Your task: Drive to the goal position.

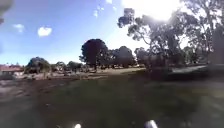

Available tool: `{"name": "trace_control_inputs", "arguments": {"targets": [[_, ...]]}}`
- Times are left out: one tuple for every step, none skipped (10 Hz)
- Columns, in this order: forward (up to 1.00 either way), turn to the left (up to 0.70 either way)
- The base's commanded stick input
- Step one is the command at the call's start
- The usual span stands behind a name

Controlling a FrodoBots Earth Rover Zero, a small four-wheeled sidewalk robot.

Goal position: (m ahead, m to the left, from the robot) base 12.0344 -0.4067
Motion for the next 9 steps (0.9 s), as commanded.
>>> {"name": "trace_control_inputs", "arguments": {"targets": [[0.7,0.0],[0.7,0.0],[0.7,0.0],[0.7,0.0],[0.7,0.0],[0.7,0.0],[0.7,0.0],[0.7,0.0],[0.7,0.0]]}}
